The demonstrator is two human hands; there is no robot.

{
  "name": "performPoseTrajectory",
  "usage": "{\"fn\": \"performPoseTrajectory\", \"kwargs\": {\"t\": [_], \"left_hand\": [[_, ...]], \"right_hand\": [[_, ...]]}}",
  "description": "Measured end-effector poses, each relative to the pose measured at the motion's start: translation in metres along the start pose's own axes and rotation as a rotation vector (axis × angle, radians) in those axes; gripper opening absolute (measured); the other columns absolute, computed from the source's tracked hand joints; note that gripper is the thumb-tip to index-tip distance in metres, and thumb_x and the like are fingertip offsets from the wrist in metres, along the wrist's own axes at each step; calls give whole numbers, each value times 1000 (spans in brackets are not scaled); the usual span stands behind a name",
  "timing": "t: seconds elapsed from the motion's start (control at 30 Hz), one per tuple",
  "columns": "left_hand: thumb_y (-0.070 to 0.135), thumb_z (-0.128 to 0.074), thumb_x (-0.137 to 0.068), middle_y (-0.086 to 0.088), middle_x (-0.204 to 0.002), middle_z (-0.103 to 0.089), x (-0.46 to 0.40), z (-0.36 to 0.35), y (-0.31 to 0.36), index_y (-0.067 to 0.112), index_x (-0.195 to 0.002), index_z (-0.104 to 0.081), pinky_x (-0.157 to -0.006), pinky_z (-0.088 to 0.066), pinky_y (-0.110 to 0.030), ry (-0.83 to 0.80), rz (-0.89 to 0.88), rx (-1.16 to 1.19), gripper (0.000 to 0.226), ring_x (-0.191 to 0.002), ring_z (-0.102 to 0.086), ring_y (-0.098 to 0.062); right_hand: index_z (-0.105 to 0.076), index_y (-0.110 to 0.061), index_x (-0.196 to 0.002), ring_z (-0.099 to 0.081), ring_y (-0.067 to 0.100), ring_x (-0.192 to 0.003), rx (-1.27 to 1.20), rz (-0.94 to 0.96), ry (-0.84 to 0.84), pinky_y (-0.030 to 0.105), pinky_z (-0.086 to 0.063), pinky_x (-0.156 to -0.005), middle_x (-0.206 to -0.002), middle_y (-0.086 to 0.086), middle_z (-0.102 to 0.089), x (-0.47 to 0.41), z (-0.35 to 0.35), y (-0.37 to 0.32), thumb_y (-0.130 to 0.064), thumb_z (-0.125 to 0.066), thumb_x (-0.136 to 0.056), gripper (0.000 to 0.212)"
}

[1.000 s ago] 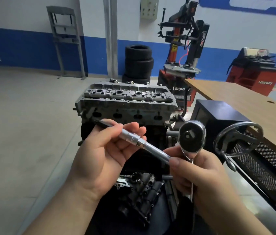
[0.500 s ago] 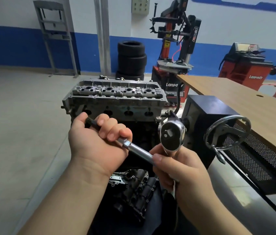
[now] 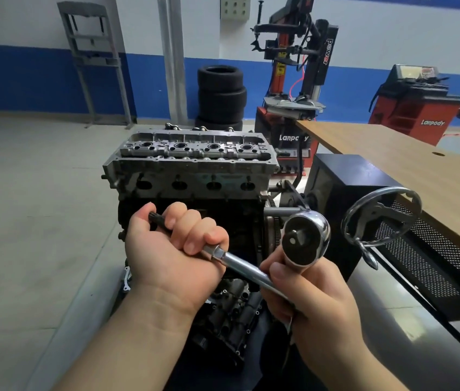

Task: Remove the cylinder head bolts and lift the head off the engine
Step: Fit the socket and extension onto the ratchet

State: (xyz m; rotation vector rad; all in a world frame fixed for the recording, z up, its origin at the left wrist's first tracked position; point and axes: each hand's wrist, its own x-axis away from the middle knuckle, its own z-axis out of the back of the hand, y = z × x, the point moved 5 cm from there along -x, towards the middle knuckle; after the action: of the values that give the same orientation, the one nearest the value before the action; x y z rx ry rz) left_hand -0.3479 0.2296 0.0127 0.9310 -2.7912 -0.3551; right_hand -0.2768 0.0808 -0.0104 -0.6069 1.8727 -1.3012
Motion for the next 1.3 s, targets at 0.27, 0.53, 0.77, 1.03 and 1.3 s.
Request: {"fn": "performPoseTrajectory", "kwargs": {"t": [0.27,0.53,0.77,1.03,1.3], "left_hand": [[49,-40,-98,5,-48,-19,1,2,8,24,-59,-32,-46,-35,-26,-86,6,-57,47,-39,-23,-12],[50,-42,-96,6,-48,-18,1,-5,12,24,-59,-34,-44,-35,-26,-76,-19,-101,46,-37,-22,-13],[54,-41,-98,7,-49,-22,5,-7,9,22,-61,-37,-47,-41,-28,-153,-20,-120,50,-40,-26,-13],[66,-60,-95,5,-59,-32,2,4,-27,20,-67,-44,-74,-54,-32,18,5,73,56,-49,-38,-15],[28,-52,-106,8,-52,-21,-4,-11,38,20,-56,-38,-53,-45,-25,22,-172,180,53,-41,-24,-12]], "right_hand": [[-75,-15,-87,-50,13,-53,44,73,-12,21,-39,-51,-59,3,-57,-1,-5,3,-34,-67,-87,20],[-76,-23,-85,-55,13,-52,217,163,127,24,-42,-49,-59,5,-58,4,-11,-4,-38,-65,-87,18],[-74,-18,-84,-47,17,-50,69,89,63,23,-36,-48,-58,4,-55,5,-18,1,-33,-66,-87,18],[-73,-16,-86,-54,4,-49,-8,-195,150,15,-38,-43,-66,-5,-67,-26,-18,-4,-40,-72,-83,24],[-73,-20,-78,-37,17,-44,-47,-354,78,28,-29,-48,-58,6,-51,-27,-12,6,-98,-64,-54,81]]}}
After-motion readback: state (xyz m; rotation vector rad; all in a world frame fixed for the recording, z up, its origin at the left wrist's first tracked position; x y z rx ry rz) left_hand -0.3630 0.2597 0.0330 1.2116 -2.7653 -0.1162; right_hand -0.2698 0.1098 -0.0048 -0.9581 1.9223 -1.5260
